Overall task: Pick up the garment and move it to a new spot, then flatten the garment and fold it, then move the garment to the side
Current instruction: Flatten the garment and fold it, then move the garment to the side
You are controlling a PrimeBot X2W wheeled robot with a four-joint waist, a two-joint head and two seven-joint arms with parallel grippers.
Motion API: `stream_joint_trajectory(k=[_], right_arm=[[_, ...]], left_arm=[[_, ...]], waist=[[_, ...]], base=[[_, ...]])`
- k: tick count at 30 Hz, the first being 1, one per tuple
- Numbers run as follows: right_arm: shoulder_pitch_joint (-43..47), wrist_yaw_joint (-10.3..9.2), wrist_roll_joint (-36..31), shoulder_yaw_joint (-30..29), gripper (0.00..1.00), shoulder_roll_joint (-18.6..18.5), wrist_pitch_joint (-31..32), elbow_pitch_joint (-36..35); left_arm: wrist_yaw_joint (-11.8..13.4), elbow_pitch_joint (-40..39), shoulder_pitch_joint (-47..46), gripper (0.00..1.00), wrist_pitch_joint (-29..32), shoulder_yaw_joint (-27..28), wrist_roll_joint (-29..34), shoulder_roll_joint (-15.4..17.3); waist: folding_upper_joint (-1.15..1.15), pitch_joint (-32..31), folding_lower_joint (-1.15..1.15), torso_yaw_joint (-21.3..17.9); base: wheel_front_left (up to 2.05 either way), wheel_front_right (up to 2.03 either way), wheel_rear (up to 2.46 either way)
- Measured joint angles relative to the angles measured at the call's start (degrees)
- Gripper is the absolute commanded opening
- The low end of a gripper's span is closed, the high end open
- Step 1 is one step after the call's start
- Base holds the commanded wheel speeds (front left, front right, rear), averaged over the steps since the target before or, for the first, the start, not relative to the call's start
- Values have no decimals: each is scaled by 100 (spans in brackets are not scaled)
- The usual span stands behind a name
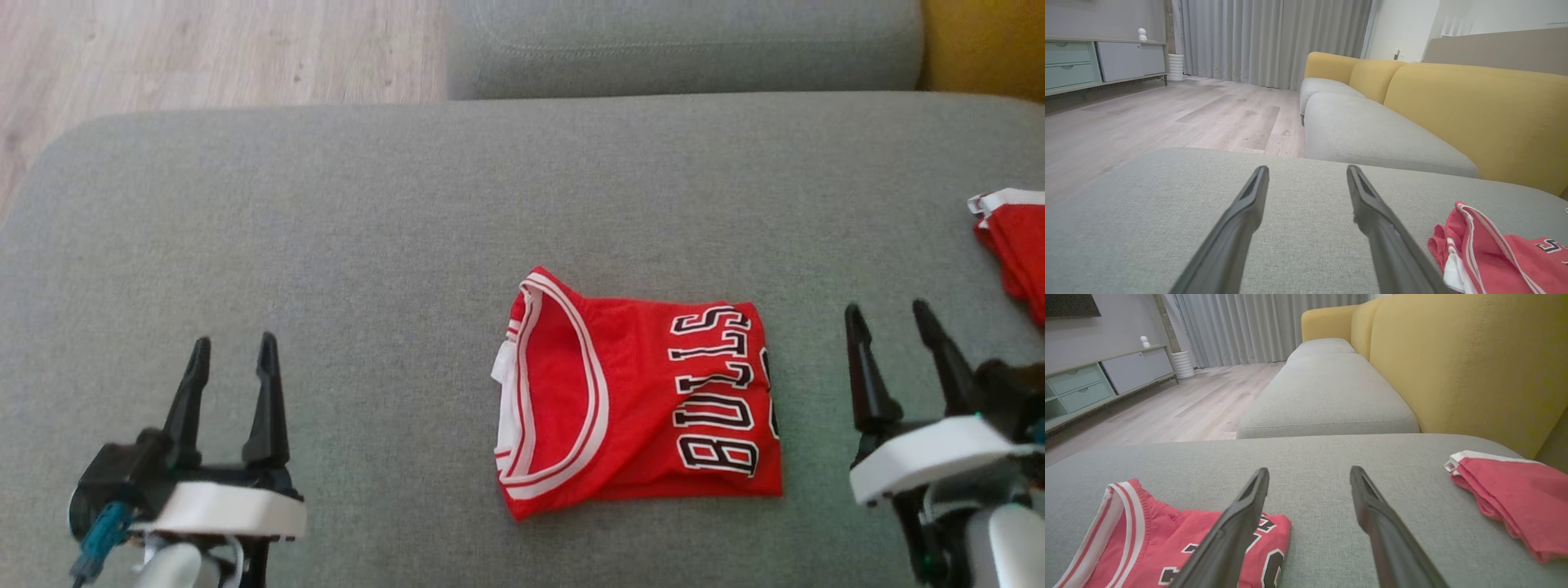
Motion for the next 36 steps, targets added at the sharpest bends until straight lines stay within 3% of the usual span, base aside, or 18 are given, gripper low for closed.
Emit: stream_joint_trajectory(k=[22, 25, 32, 36], right_arm=[[79, 0, 174, 272, 100, 57, 47, 226], [78, 0, 345, 449, 100, 55, 433, 245], [-65, 0, 615, 604, 100, 190, 1994, 700], [-461, 0, 681, 577, 100, 280, 2356, 1126]], left_arm=[[-108, 215, 147, 100, 151, 266, 156, -165], [-107, 212, 19, 100, 168, 267, 189, -158], [-105, 198, -17, 100, 168, 267, 189, -152], [-105, 190, -58, 100, 168, 259, 189, -152]], waist=[[0, -152, 0, -103], [0, -121, 1, -125], [0, 22, 1, -164], [0, 131, 1, -160]], base=[[0, 0, 0], [0, 0, 0], [0, 0, 0], [0, 0, 0]])
